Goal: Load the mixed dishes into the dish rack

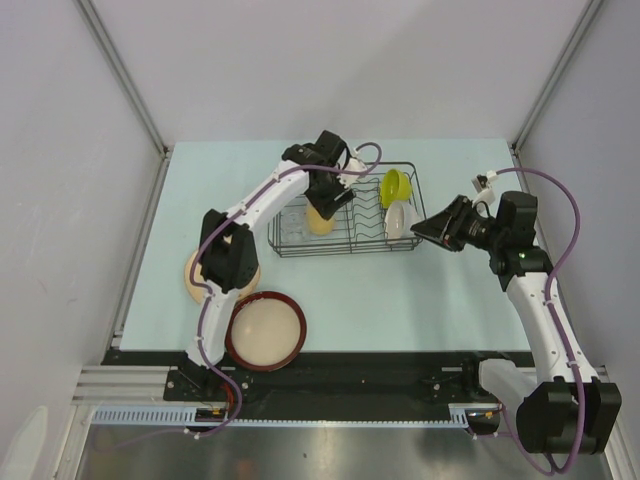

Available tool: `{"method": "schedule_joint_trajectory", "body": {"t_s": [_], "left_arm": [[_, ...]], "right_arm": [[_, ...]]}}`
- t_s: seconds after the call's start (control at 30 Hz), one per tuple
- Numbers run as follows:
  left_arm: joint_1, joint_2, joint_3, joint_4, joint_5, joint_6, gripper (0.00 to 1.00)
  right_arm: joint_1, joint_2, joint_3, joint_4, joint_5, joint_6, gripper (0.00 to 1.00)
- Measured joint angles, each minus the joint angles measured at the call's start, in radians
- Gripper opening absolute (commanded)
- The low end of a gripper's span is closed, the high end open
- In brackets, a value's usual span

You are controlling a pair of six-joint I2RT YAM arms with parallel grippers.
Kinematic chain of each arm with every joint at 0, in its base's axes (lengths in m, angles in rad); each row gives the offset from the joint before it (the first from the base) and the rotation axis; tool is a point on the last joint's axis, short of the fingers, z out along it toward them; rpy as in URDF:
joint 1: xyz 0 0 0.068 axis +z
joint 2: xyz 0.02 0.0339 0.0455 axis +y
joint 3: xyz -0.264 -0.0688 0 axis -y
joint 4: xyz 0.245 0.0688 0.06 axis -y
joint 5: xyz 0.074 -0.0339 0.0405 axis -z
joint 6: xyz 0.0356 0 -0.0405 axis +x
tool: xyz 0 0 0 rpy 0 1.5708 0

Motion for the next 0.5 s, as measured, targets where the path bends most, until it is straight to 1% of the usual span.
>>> {"method": "schedule_joint_trajectory", "body": {"t_s": [0.2, 0.5], "left_arm": [[0.033, 0.008, 0.009, 0.013, -0.063, 0.010, 0.55], [0.082, 0.009, 0.009, 0.026, -0.090, 0.019, 0.56]], "right_arm": [[-0.001, 0.000, -0.001, 0.001, 0.000, 0.000, 0.30], [-0.001, -0.001, -0.027, 0.004, -0.001, 0.001, 0.29]]}}
